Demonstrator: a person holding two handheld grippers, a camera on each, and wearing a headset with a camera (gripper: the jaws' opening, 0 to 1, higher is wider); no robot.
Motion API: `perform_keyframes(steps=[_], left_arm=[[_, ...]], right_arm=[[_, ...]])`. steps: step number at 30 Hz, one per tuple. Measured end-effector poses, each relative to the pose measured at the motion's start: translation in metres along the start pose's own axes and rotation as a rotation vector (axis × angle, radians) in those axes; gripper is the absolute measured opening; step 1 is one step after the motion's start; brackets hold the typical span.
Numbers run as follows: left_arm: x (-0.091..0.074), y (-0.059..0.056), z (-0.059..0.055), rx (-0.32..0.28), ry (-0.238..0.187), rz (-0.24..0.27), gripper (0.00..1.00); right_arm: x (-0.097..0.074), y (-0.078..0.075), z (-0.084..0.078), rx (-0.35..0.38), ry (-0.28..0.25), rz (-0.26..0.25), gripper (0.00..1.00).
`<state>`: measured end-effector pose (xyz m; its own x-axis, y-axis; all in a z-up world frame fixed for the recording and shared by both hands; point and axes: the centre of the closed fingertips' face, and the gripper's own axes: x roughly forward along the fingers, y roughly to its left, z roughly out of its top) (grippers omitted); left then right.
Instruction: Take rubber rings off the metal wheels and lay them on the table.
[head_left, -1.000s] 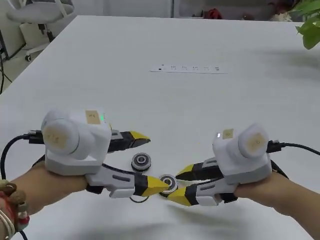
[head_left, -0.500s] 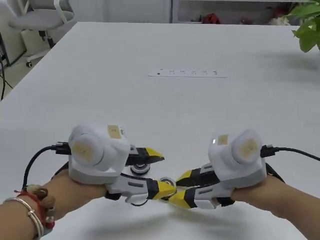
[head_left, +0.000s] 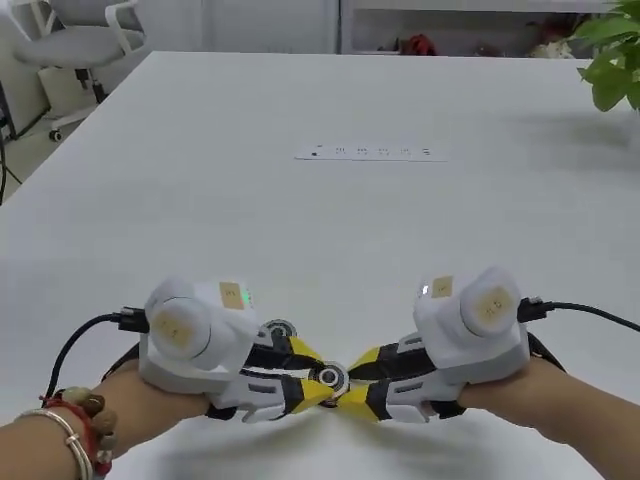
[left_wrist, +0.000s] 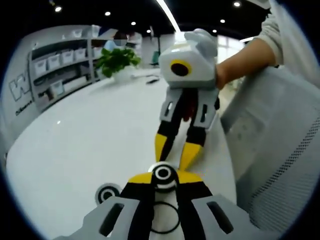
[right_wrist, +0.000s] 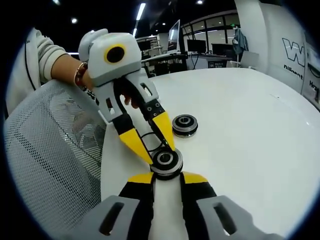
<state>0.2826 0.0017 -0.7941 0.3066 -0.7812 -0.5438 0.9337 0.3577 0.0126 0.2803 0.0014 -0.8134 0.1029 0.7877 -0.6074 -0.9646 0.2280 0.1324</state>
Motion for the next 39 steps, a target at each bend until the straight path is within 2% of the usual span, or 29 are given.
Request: perform_keyframes(steps=[4,10,13,14,16,18,19,21,24,28,32,39], left_arm=[[0.0011,0.0011,0.001,-0.02,-0.009,0.008,0.16],[0.0011,0.0025,0.0009,-0.011,-0.02,0.02,0.13],[0.0011,0.0028,0.0013,-0.054,-0.022,0.015,0.13],[0.0009,0.0028,0.0014,-0.051,-0.023,0.014,0.13],[0.0008,0.0014,0.0011,-0.014,-0.024,0.007,0.13],[0.0006,-0.001,0.0011,0.075,-0.019,0.002,0.13],[0.0008,-0.0015,0.0016,0.05,-0.031,0.002,0.13],[0.0038,-0.0026,0.005,0.092,-0.064,-0.007,0.15],[0.0039,-0.0014,0.0057,0.061,-0.055,-0.008,0.15],[0.0026,0.0005,0.0044,0.019,-0.064,-0.012,0.15],[0.0021,0.0013,0.0046,0.012,-0.071,-0.003,0.15],[0.0016,0.0042,0.0039,0.018,-0.075,0.013,0.14]], right_arm=[[0.0001,0.0001,0.0,-0.001,0.0,-0.001,0.16],[0.0005,0.0002,-0.0001,0.0,0.005,-0.001,0.16],[0.0006,0.0008,-0.0002,-0.002,0.008,-0.001,0.16],[0.0008,0.0017,-0.0002,-0.007,0.01,0.001,0.16],[0.0011,0.0021,0.0,-0.009,0.012,0.002,0.16],[0.0012,0.0017,0.0,-0.01,0.012,0.001,0.16],[0.0009,0.0016,0.0,-0.009,0.012,0.001,0.16],[0.0007,0.0017,0.0001,-0.009,0.012,0.002,0.16],[0.0005,0.0018,0.0001,-0.01,0.012,0.002,0.16],[0.0005,0.0031,0.0004,-0.013,0.012,0.008,0.16],[-0.0001,0.0035,0.0003,-0.009,0.014,0.012,0.15],[-0.002,0.0017,-0.0018,0.0,0.028,0.012,0.06]])
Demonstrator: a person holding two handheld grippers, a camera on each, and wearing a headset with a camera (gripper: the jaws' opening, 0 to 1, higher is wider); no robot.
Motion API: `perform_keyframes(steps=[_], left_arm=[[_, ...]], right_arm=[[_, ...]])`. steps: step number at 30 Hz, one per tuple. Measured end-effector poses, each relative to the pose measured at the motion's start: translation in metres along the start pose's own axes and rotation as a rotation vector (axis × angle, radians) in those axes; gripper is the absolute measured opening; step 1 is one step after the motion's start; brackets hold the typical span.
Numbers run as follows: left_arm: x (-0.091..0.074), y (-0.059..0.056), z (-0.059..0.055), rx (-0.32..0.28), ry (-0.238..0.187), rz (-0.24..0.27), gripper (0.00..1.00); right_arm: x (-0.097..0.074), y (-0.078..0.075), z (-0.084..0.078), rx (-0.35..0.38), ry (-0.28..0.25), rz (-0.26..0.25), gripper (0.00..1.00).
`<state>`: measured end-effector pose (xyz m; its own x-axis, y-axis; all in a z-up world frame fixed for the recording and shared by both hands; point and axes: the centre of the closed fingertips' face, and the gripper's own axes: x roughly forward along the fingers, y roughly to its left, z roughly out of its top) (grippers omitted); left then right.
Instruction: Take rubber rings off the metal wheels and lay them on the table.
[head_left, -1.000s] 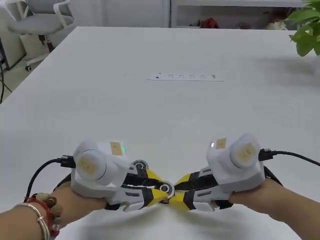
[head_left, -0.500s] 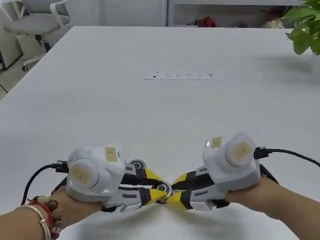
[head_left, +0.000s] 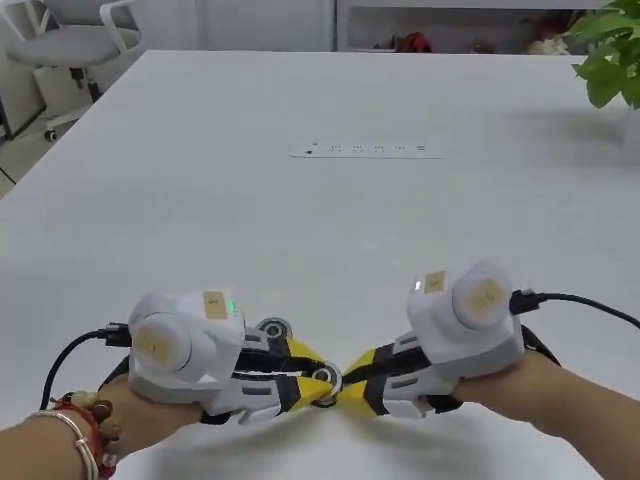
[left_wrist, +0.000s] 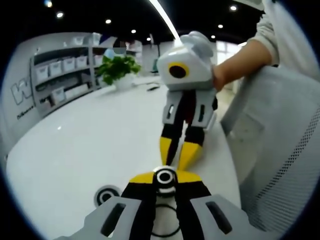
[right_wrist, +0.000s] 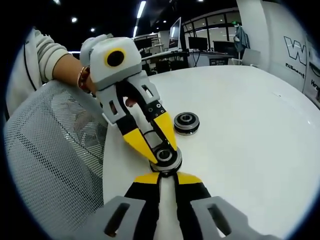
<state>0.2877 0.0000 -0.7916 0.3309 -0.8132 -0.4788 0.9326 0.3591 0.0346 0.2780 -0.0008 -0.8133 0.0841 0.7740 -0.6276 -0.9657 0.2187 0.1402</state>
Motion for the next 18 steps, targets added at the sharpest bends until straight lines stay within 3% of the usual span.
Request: perform_keyframes(steps=[2,7,18], left_arm=[[0.0,0.0003,-0.0001,-0.002,-0.003,0.002,0.14],[-0.0003,-0.0001,0.0002,-0.015,-0.014,0.011,0.14],[0.0001,0.0,-0.0016,-0.006,-0.008,0.019,0.14]], right_arm=[[-0.0002,-0.0034,0.0019,-0.004,-0.007,-0.017,0.0],[0.0003,-0.0043,0.0011,0.018,0.002,-0.021,0.0],[0.0003,-0.0099,-0.0015,0.188,0.01,-0.036,0.0]])
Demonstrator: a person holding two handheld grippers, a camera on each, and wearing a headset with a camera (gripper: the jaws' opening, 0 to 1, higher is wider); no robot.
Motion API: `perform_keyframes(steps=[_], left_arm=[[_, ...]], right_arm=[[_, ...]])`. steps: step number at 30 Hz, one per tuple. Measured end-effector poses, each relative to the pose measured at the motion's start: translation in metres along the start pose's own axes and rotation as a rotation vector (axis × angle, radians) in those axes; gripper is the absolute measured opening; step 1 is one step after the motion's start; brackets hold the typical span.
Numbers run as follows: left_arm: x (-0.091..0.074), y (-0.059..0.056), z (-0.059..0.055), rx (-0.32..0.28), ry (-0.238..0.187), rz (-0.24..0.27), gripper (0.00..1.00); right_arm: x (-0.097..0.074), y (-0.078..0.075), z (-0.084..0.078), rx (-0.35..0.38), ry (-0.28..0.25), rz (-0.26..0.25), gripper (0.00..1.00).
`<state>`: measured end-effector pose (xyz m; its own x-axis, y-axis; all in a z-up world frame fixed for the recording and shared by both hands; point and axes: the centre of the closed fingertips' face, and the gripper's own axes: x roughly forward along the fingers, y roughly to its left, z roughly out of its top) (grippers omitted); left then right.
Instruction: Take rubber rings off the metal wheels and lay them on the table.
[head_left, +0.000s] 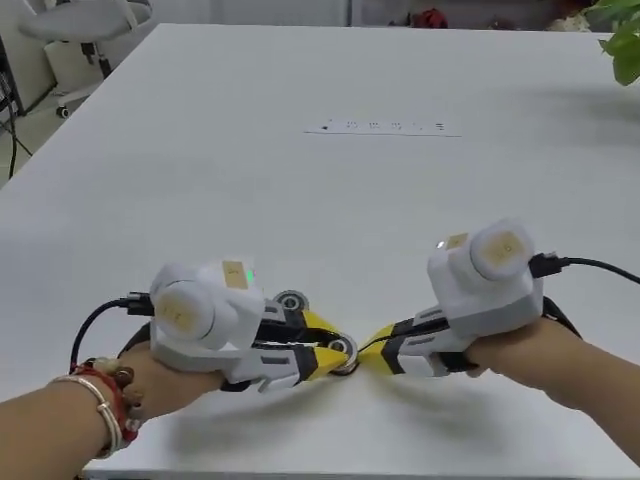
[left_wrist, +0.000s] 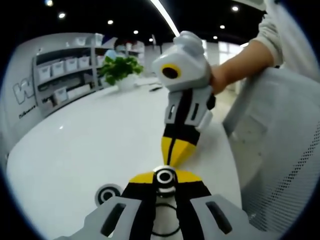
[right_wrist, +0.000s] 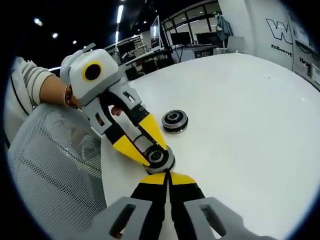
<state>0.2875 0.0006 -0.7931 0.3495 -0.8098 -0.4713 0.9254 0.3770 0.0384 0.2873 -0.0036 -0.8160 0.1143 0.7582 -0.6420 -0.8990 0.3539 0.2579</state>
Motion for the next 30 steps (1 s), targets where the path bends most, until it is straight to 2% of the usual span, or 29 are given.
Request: perform_keyframes(steps=[2,4,7,15,18,25,27,30], left_arm=[[0.0,0.0,-0.001,0.005,-0.002,0.001,0.14],[0.001,0.0,0.0,-0.015,-0.012,0.024,0.14],[0.002,-0.001,0.0,-0.001,-0.009,0.031,0.14],[0.004,-0.002,0.0,-0.002,-0.009,0.03,0.14],[0.004,-0.002,-0.001,-0.007,-0.008,0.031,0.14],[0.001,-0.002,-0.001,-0.008,-0.012,0.016,0.14],[-0.001,-0.001,-0.002,-0.018,-0.013,0.021,0.14],[0.0,-0.001,-0.002,-0.018,-0.022,0.01,0.14]], right_arm=[[-0.001,-0.001,0.0,0.027,-0.004,0.001,0.0],[-0.003,-0.002,0.002,0.051,-0.016,-0.006,0.0],[-0.005,-0.003,0.0,0.111,-0.027,-0.002,0.0],[-0.01,0.002,0.001,0.15,-0.039,0.024,0.0],[-0.008,0.005,0.003,0.113,-0.021,0.015,0.0],[-0.007,0.003,0.004,0.126,-0.012,0.024,0.0],[-0.008,0.003,0.01,0.155,-0.044,0.029,0.0],[-0.008,0.003,0.012,0.17,-0.042,0.031,0.0]])
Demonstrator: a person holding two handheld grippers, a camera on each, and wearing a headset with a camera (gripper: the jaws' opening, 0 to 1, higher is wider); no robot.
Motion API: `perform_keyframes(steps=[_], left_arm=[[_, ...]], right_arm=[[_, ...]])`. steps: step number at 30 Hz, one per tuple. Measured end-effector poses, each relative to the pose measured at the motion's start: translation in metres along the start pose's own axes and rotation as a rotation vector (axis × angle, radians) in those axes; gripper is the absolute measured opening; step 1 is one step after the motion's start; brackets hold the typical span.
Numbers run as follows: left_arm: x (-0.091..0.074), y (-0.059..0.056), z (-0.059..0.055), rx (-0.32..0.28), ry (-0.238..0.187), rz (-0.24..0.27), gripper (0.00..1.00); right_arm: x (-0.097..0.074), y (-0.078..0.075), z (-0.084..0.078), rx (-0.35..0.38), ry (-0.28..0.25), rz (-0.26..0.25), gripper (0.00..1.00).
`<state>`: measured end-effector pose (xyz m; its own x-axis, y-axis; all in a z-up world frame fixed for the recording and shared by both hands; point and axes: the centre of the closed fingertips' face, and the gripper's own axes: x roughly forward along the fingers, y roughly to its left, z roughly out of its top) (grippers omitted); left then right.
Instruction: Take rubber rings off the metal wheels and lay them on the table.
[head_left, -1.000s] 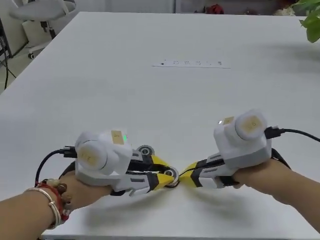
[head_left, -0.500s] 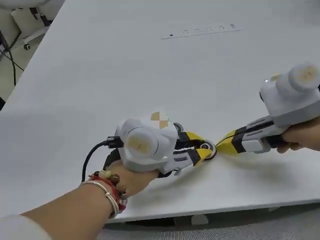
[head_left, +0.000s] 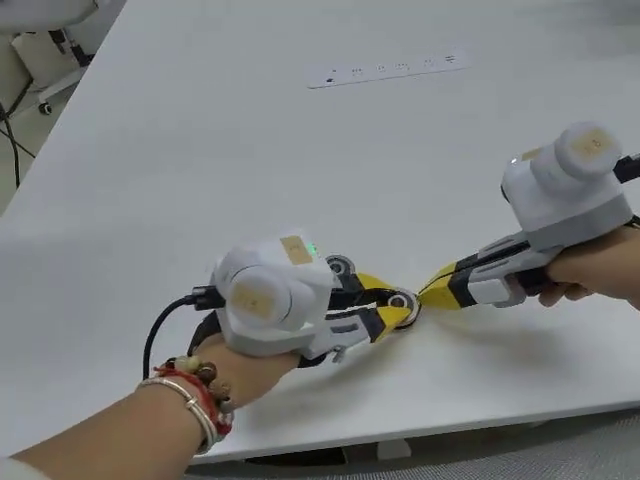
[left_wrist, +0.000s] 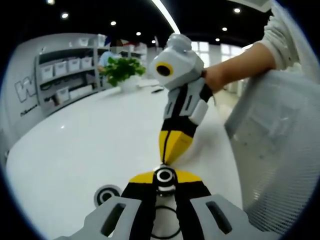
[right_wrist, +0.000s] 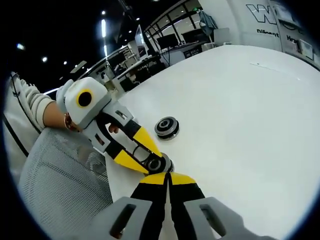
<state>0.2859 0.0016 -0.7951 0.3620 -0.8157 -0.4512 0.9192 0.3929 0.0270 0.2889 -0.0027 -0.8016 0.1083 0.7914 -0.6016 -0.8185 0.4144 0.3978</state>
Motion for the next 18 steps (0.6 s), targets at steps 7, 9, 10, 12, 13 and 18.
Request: perform_keyframes(steps=[7,9,10,12,13,18], left_arm=[[0.0004,-0.0002,0.0013,0.013,0.012,-0.02,0.14],[0.0004,-0.0001,0.0011,0.016,0.016,-0.023,0.14],[0.0004,0.0,0.0011,0.016,0.017,-0.025,0.14],[0.0006,0.0,0.0013,0.021,0.02,-0.031,0.14],[0.0008,0.0001,0.0011,0.022,0.021,-0.033,0.14],[0.0014,-0.0005,0.0017,0.029,0.024,-0.04,0.14]], right_arm=[[-0.0018,0.0002,0.0015,0.042,0.008,0.007,0.0],[-0.0018,0.0013,0.0022,0.04,0.017,0.001,0.0],[-0.0021,0.0018,0.0026,0.038,0.018,0.003,0.0],[-0.0021,0.002,0.0029,0.05,0.021,0.005,0.0],[-0.0022,0.0022,0.003,0.052,0.022,0.005,0.0],[-0.0012,0.0037,0.0037,0.043,0.042,-0.006,0.0]])
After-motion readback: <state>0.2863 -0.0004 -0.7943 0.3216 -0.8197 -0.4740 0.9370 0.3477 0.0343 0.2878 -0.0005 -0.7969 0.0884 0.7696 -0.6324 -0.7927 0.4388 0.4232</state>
